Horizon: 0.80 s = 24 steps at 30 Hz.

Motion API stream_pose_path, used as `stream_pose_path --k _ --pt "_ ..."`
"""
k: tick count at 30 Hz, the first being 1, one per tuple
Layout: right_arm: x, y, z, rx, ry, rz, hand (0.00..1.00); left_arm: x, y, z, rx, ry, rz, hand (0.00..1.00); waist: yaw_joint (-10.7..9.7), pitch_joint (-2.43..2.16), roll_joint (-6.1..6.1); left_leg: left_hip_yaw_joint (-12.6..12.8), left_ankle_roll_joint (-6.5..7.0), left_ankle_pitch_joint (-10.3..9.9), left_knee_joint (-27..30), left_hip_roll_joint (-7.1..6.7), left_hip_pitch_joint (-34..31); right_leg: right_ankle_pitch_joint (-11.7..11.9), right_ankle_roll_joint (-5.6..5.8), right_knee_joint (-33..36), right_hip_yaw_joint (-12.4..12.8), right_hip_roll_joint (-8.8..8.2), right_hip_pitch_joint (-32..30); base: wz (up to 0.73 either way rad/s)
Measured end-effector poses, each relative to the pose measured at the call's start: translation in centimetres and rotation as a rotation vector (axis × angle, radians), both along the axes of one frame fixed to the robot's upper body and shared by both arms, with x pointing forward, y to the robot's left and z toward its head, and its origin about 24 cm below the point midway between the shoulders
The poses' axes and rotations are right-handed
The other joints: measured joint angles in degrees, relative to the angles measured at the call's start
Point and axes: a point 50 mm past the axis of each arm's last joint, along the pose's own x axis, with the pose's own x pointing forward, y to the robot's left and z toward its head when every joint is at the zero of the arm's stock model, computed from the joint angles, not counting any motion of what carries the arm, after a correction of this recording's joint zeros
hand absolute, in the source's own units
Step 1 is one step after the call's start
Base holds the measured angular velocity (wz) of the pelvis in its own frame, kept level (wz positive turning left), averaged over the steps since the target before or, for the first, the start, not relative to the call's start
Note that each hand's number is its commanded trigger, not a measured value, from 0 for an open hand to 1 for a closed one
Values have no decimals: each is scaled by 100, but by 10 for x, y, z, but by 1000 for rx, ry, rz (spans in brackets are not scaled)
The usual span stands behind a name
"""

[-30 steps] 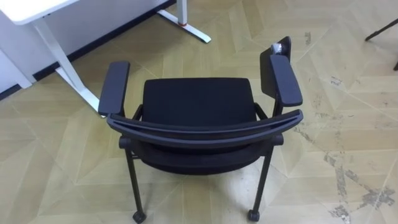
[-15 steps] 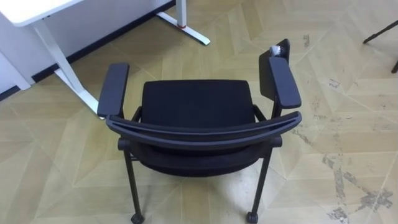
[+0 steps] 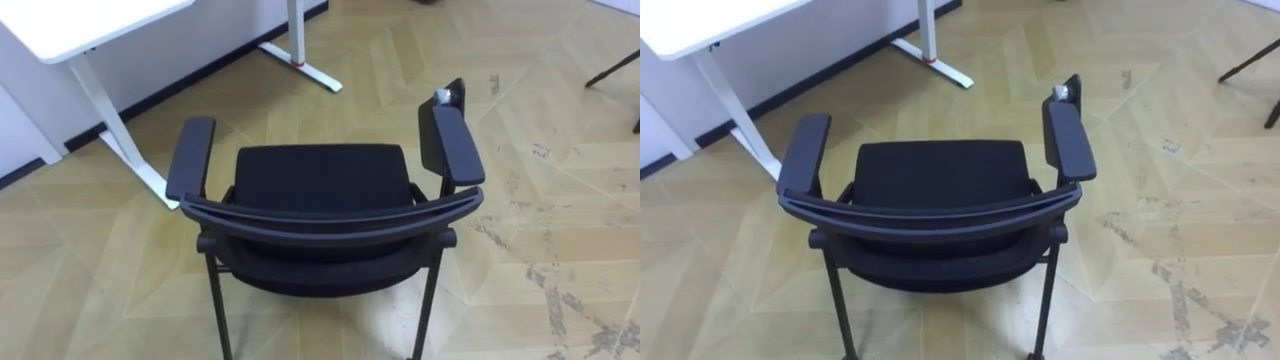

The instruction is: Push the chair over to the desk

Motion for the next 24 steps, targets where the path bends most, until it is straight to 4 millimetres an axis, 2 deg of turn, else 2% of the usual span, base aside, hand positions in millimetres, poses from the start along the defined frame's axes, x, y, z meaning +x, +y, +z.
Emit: stream_pose_path --k 3,5,6,8,12,14,20,21,22,23,24 --pt "-3 -11 3 -27 14 -9 0 6 21 10 87 -10 11 0 -23 -28 71 -4 0 -9 6 -1 25 13 3 13 -3 5 85 0" --pt "-3 -20 6 -54 16 -22 0 19 34 18 144 -46 17 0 -16 -1 145 -5 1 -8 7 -1 20 12 3 41 17 5 80 0" --pt "-4 -25 7 -72 17 -35 0 28 42 24 181 -80 37 0 -11 11 188 -14 1 -8 9 -1 19 4 3 72 20 3 68 0" --pt "-4 -30 8 -94 16 -56 0 48 59 41 262 -176 61 0 -4 5 221 -18 0 -8 3 -1 22 -24 1 77 20 5 53 2" --pt "0 -33 10 -110 2 -43 0 79 74 61 348 -273 51 0 14 -14 305 -5 -4 -12 -4 -2 60 -27 3 72 33 5 64 0" --pt "1 -34 10 -115 -1 -27 0 92 81 71 382 -310 40 0 8 -3 364 -7 -4 -11 -5 -2 54 -27 3 73 36 6 75 0" --pt "5 -34 11 -116 -25 -11 0 144 92 129 610 -494 -148 0 10 -1 368 -23 -4 -11 3 -5 0 -32 4 76 31 4 -10 1" --pt "7 -34 11 -111 -32 -7 0 157 90 143 664 -533 -207 0 10 11 387 -32 -4 -11 6 -5 -13 -34 3 76 17 3 -14 5" --pt "10 -34 12 -104 -44 -3 0 170 88 159 718 -573 -266 0 7 -1 378 -41 -3 -10 13 -5 -42 -34 2 76 13 3 -10 3" --pt "12 -34 12 -102 -50 4 0 175 87 167 747 -593 -297 0 11 0 381 -40 -3 -9 16 -5 -59 -33 2 75 13 3 -17 0" --pt "11 -35 12 -100 -52 12 0 184 85 185 823 -621 -369 0 16 4 387 -44 -3 -9 21 -5 -83 -33 1 72 20 4 -36 0"
